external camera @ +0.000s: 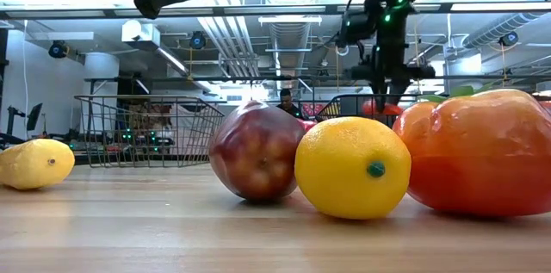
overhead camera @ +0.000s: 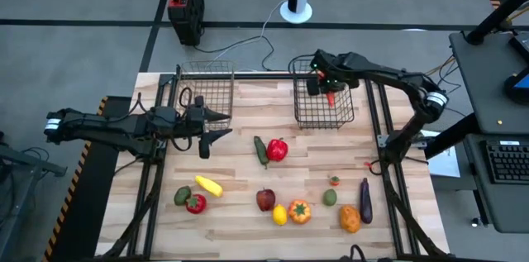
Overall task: Sort produce into baskets
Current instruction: Put the orange carrot into the right black wire basket
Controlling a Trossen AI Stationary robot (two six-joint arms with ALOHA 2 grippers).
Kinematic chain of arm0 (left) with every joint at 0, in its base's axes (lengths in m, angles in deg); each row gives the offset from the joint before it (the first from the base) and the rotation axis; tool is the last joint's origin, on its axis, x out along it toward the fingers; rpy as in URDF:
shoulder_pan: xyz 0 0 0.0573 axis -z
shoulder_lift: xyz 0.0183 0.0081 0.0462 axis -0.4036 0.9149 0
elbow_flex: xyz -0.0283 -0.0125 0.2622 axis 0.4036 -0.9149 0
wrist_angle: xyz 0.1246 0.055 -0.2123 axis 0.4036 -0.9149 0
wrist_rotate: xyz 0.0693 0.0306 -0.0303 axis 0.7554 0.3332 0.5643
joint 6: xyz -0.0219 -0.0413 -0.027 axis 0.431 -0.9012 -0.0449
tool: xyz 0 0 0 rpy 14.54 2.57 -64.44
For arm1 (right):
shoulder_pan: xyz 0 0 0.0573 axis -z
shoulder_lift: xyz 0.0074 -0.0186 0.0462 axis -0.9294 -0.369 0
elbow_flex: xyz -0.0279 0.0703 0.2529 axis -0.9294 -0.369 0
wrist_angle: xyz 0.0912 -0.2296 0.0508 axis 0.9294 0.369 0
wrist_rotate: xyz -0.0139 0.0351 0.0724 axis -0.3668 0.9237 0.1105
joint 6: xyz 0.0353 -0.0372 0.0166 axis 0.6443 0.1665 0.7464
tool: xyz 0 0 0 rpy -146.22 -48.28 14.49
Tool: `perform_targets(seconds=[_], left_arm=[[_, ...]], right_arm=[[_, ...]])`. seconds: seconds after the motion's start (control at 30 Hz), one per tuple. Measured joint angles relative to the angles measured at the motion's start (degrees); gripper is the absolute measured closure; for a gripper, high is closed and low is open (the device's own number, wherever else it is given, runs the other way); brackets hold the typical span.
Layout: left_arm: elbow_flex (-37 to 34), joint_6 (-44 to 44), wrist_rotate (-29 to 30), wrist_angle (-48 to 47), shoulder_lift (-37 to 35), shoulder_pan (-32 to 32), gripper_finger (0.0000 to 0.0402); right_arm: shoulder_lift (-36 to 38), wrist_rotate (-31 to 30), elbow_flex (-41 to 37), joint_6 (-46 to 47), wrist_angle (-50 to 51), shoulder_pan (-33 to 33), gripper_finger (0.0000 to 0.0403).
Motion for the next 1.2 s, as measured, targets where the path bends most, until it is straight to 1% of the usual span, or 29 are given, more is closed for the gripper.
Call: perform_targets(seconds=[0.17,0.33,0.43,0.63,1.2], left_arm=[[-0.04,-0.37,0.00,-0.04,0.00,0.00,0.0203],[-0.07,-0.50,0.00,-0.10,0.00,0.00,0.0203],[-0.07,-0.64,0.00,-0.17,0.00,0.00,0.0203],[-0.07,-0.67,0.00,-0.17,0.00,0.00,0.0203],[-0.07,-1.37,0.00,-0.94,0.00,0.00,0.0203]], right_arm=[[-3.49,-0.24,0.09,0.00,-0.26,0.09,0.0321],[-5.27,-0.48,0.09,0.00,-0.26,1.02,0.0318],[-5.65,-1.88,0.09,0.02,-0.30,1.69,0.0322],[-5.70,-1.95,0.13,0.01,-0.48,2.25,0.0317],[-5.70,-3.34,0.06,0.07,-0.91,2.21,0.0321]])
